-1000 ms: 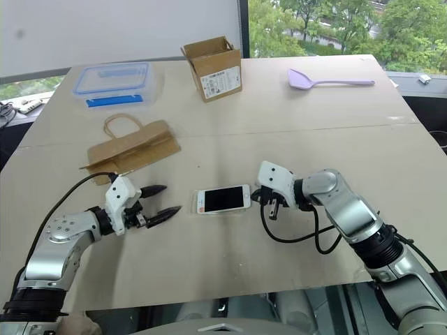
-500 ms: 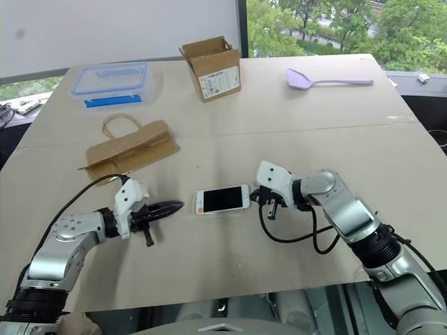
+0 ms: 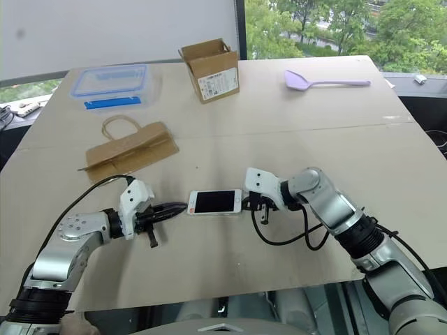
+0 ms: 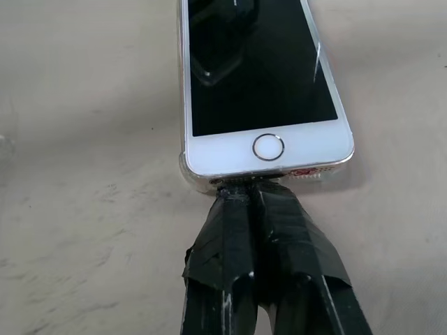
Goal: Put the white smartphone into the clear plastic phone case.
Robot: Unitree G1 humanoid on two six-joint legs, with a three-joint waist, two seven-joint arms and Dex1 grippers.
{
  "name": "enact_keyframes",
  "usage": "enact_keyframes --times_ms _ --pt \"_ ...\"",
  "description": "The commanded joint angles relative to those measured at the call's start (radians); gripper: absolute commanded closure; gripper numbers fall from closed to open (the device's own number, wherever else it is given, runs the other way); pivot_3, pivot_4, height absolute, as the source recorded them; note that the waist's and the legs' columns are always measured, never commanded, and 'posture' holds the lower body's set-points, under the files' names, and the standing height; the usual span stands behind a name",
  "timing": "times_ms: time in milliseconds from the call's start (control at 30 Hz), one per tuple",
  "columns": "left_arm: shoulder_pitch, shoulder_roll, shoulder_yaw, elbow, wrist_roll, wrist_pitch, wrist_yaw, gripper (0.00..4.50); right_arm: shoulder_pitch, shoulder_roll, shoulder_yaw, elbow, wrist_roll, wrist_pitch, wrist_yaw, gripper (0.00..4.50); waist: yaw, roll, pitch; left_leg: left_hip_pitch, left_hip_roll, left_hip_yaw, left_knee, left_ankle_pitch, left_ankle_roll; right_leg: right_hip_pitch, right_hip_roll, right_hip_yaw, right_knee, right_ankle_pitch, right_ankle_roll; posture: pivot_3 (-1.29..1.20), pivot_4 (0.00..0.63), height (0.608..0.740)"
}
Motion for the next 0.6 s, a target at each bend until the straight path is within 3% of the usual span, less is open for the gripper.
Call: enact_keyframes --times_ms 33,600 --pt "0.012 -0.020 -0.044 -0.074 -0.013 -0.005 -0.009 4.46 -0.024 0.048 0.025 0.030 -0.007 -0.059 0.015 4.50 -0.003 0.000 0.000 0.004 0.001 0.000 0.000 0.000 0.000 0.003 0.000 0.000 0.000 -0.002 -0.002 0.00 0.150 0.740" --pt "-0.025 -0.132 -0.112 -0.151 -0.019 0.060 0.039 4.46 -0.045 -0.032 -0.051 0.122 -0.039 -0.167 0.104 4.50 0.013 0.000 0.000 0.006 -0.003 0.001 0.001 0.000 0.000 0.008 -0.005 0.000 -0.002 -0.002 -0.002 0.00 0.150 0.740"
